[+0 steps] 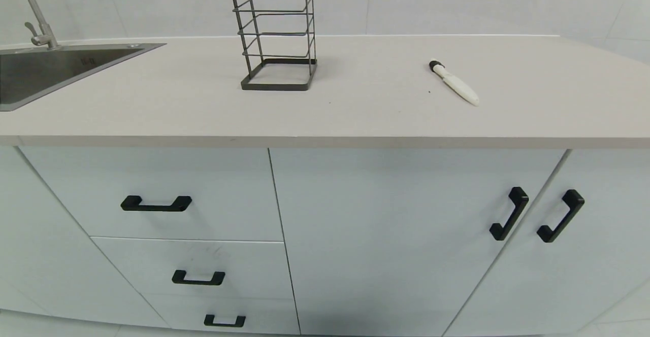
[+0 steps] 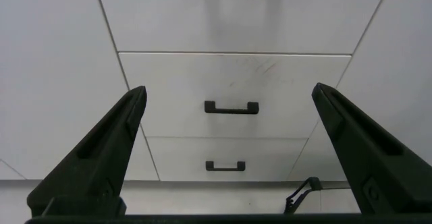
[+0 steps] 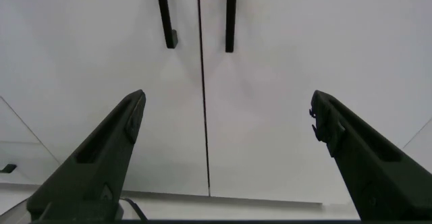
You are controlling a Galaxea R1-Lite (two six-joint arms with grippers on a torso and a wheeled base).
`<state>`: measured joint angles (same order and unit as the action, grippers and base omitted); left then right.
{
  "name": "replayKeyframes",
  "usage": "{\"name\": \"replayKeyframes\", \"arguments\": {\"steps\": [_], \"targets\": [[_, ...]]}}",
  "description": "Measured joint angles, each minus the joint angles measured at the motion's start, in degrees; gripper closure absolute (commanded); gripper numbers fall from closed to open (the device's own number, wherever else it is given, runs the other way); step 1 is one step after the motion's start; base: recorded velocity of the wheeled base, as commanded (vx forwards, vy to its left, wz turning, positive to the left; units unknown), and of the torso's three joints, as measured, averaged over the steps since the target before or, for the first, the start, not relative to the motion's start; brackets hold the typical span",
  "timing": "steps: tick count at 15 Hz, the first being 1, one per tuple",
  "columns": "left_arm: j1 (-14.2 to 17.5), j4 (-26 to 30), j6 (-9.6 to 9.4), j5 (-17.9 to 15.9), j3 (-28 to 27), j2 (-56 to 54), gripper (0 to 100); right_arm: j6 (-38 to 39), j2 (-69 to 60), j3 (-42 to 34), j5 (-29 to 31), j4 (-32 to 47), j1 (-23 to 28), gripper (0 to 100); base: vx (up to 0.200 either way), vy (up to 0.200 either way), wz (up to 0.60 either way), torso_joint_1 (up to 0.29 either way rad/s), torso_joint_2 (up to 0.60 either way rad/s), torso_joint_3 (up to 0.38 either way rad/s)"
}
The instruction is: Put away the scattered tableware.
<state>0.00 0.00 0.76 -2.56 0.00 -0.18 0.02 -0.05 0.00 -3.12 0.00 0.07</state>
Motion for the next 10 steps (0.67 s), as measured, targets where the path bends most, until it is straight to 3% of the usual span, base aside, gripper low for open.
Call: {"name": "replayKeyframes", "arguments": {"steps": [3, 6, 10], "targets": [[0.0, 0.0, 0.0, 0.0, 0.0, 0.0, 0, 0.0, 0.0, 0.0, 0.0, 0.0, 0.0, 0, 0.0, 0.0, 0.0, 0.081, -0.11, -0.021], [0.0, 0.1, 0.02, 0.0, 0.0, 0.0, 0, 0.0, 0.0, 0.0, 0.1, 0.0, 0.0, 0, 0.0, 0.0, 0.0, 0.232, -0.07, -0.123], [0.0, 0.0, 0.09, 0.0, 0.0, 0.0, 0, 0.0, 0.0, 0.0, 0.1, 0.0, 0.0, 0, 0.0, 0.0, 0.0, 0.226, -0.56, -0.216]]}}
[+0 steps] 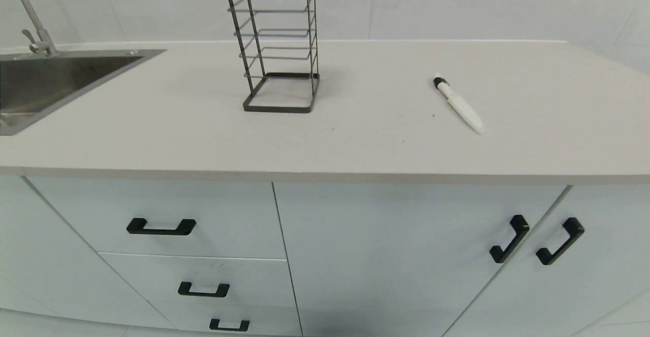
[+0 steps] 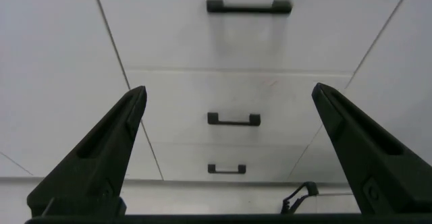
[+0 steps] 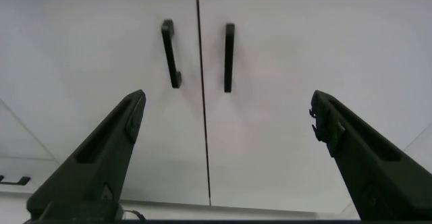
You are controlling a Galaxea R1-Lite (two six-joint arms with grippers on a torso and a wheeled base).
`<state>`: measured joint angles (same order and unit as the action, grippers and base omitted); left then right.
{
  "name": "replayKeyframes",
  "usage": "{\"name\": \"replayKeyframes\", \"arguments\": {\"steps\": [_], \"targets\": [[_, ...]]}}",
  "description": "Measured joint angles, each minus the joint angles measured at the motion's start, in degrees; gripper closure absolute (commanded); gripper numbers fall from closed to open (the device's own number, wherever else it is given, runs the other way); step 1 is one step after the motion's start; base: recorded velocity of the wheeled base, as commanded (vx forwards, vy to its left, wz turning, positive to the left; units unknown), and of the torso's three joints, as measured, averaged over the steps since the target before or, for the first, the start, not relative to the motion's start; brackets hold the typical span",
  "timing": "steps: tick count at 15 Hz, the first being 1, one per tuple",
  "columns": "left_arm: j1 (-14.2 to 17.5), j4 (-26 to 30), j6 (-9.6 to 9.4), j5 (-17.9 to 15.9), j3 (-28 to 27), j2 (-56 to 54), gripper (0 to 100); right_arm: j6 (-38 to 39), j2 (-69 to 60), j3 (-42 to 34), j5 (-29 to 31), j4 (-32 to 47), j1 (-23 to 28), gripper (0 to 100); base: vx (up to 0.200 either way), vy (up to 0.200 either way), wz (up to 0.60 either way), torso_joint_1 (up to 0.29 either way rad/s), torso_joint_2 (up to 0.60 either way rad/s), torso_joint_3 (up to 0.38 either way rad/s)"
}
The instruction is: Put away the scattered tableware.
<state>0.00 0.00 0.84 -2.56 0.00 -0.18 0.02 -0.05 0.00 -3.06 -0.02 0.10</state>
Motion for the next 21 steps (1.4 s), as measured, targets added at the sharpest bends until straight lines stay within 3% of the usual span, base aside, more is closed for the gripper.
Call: {"name": "replayKeyframes", "arguments": {"steps": [7, 21], "targets": [[0.0, 0.0, 0.02, 0.1, 0.0, 0.0, 0, 0.0, 0.0, 0.0, 0.0, 0.0, 0.0, 0, 0.0, -0.029, 0.0, 0.181, -0.51, -0.216], [0.0, -0.1, 0.16, 0.2, 0.0, 0.1, 0, 0.0, 0.0, 0.0, 0.0, 0.0, 0.0, 0, 0.0, 0.0, 0.0, 0.294, -0.49, -0.233]]}}
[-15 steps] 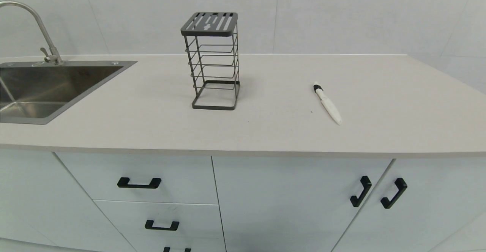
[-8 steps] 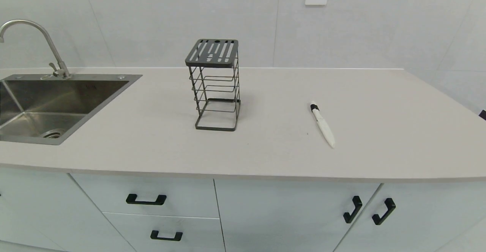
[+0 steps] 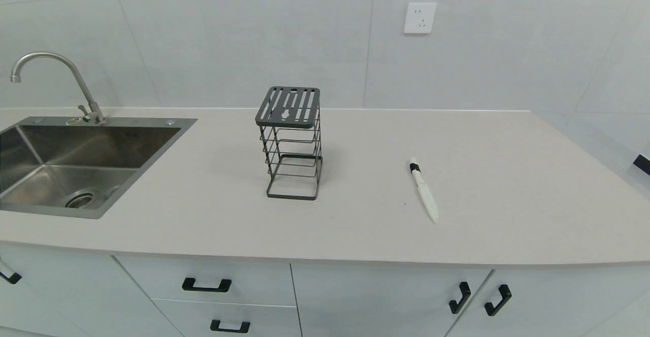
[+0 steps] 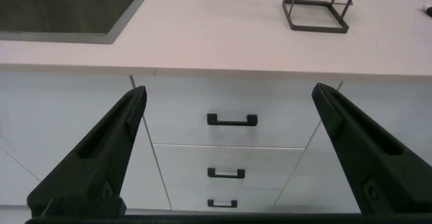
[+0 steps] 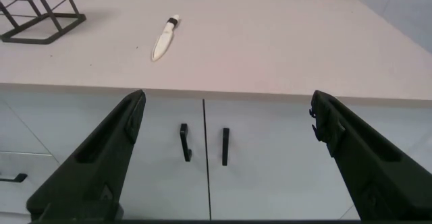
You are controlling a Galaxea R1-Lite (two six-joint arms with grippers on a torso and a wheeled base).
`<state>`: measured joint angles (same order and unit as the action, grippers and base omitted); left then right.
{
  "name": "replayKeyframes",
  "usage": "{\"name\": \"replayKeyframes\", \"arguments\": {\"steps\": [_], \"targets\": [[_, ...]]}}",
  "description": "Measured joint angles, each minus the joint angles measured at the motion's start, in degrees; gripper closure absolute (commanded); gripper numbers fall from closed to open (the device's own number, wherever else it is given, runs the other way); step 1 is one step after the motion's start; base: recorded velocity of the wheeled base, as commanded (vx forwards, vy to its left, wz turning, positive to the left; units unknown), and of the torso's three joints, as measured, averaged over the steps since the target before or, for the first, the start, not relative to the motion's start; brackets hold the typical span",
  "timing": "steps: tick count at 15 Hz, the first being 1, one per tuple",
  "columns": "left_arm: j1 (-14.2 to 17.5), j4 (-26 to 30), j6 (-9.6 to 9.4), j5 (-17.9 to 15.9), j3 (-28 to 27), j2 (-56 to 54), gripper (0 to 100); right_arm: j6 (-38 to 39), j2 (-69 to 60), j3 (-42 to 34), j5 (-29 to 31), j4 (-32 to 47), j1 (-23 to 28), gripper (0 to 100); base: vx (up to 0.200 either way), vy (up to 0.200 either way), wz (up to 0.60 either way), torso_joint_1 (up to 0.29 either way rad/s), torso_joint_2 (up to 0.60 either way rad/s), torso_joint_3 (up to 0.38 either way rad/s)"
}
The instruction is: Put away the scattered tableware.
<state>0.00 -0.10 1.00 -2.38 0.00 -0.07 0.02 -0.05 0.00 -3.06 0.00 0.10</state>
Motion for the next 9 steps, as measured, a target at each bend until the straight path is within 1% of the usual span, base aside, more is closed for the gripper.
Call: {"name": "replayKeyframes", "arguments": {"steps": [3, 6, 9], "targets": [[0.0, 0.1, -0.13, 0.0, 0.0, 0.0, 0, 0.0, 0.0, 0.0, 0.0, 0.0, 0.0, 0, 0.0, 0.0, 0.0, 0.037, -0.08, -0.032], [0.0, 0.0, -0.05, 0.0, 0.0, 0.0, 0, 0.0, 0.0, 0.0, 0.0, 0.0, 0.0, 0, 0.0, -0.2, 0.0, 0.01, -0.02, -0.002], [0.0, 0.0, 0.23, 0.1, 0.0, 0.0, 0, 0.0, 0.0, 0.0, 0.0, 0.0, 0.0, 0, 0.0, 0.0, 0.0, 0.0, 0.0, 0.0]]}}
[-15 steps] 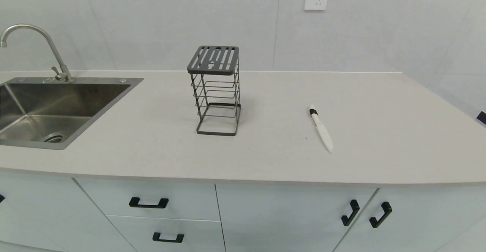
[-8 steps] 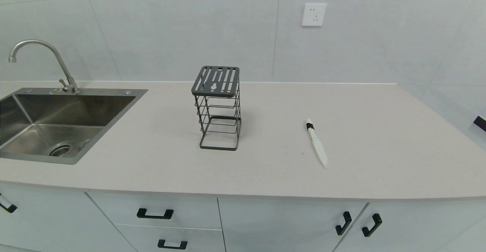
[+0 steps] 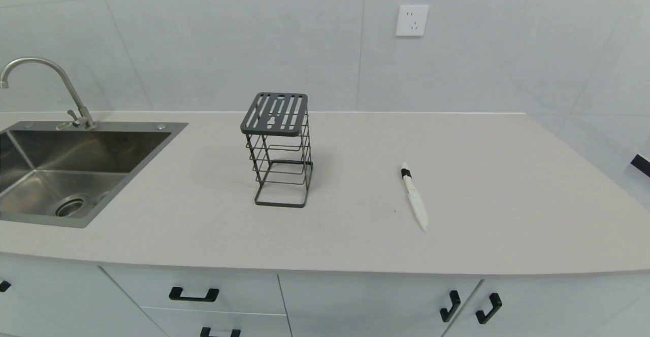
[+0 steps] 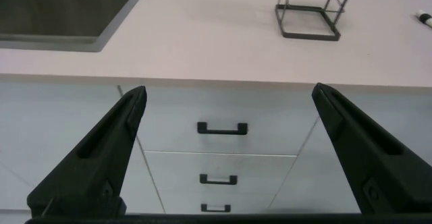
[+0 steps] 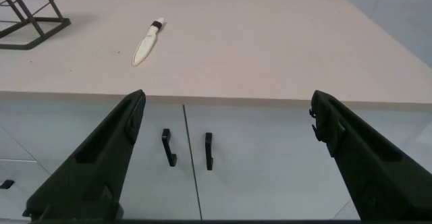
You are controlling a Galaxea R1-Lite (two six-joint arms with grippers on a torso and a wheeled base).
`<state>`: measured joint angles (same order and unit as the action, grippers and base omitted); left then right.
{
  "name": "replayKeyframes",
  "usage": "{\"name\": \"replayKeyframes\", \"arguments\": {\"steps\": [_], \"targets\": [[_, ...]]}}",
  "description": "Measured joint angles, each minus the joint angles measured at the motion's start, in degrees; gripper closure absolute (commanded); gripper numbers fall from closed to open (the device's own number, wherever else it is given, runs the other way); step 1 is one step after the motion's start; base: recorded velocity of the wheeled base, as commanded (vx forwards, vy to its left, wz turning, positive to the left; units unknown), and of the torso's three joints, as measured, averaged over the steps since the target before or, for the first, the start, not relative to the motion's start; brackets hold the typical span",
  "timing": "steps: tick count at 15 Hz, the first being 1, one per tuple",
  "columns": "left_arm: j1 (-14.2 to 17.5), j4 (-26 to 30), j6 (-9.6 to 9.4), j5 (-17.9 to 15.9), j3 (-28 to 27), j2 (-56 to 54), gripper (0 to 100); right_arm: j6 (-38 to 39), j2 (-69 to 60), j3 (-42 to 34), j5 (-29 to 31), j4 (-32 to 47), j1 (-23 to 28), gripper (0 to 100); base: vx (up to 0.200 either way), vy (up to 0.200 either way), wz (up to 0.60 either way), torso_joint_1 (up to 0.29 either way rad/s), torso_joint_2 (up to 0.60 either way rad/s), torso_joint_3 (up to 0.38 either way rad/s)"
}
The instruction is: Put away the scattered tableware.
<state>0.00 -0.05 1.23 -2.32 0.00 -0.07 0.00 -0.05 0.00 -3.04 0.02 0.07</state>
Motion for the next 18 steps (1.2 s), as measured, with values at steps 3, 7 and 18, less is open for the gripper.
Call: {"name": "replayKeyframes", "arguments": {"steps": [3, 7, 18], "targets": [[-0.1, 0.0, 0.13, 0.1, 0.0, 0.0, 0, 0.0, 0.0, 0.0, 0.0, 0.0, 0.1, 0, 0.0, 0.0, 0.0, 0.0, 0.0, 0.0], [-0.1, 0.0, -0.04, 0.0, 0.0, 0.0, 0, 0.0, 0.0, 0.0, 0.0, 0.0, 0.0, 0, 0.15, 0.0, 0.0, -0.001, 0.0, 0.003], [0.0, 0.0, 0.13, 0.1, 0.0, 0.0, 0, 0.0, 0.0, 0.0, 0.0, 0.0, 0.0, 0, 0.036, 0.0, 0.0, 0.097, 0.0, 0.092]]}}
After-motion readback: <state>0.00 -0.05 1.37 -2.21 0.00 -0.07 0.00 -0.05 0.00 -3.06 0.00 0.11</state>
